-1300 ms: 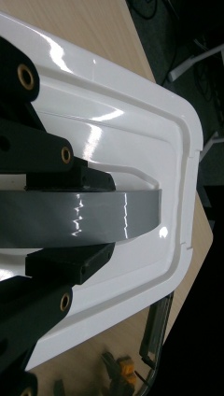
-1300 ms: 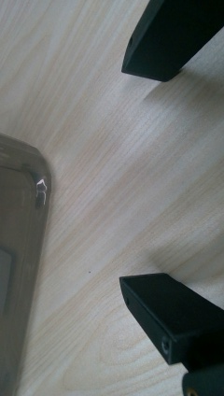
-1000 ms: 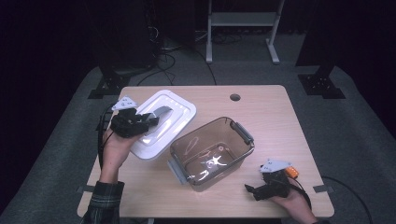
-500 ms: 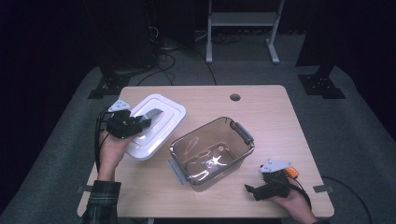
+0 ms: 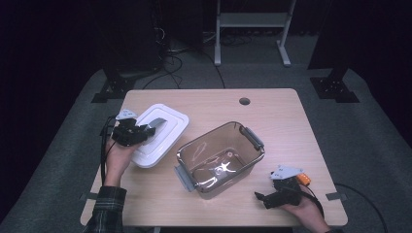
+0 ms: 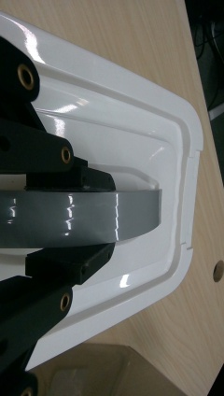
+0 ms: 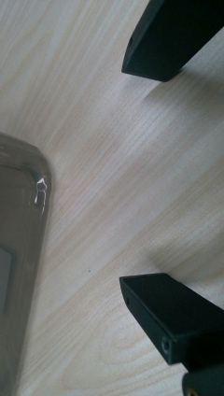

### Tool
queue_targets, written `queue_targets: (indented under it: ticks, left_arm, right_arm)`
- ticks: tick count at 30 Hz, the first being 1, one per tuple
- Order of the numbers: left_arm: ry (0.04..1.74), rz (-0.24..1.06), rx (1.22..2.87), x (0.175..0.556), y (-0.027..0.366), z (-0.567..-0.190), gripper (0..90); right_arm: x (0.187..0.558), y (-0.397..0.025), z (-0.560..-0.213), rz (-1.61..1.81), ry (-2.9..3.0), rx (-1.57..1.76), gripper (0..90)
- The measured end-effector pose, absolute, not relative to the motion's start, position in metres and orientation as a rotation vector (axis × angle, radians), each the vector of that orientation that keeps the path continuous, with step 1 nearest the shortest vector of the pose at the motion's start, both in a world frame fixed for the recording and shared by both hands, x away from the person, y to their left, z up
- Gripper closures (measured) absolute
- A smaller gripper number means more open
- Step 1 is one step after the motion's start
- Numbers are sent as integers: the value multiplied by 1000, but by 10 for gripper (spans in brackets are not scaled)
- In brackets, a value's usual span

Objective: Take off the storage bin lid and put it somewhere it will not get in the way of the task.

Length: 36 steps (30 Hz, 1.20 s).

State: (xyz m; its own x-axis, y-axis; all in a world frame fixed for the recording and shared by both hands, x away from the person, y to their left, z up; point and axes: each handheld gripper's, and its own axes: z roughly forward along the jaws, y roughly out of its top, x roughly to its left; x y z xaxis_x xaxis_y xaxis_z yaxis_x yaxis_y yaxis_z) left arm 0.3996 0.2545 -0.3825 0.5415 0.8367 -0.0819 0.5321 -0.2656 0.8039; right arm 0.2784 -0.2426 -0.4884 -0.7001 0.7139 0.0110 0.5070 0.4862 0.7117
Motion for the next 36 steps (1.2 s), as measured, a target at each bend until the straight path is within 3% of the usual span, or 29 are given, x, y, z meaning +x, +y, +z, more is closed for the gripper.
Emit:
queue_targets:
  ticks: [36]
  left_arm:
    - [1163,414,2067,425,242,-436,663]
  right_arm:
    - [276,-244,-488,1032,2455,1023,1]
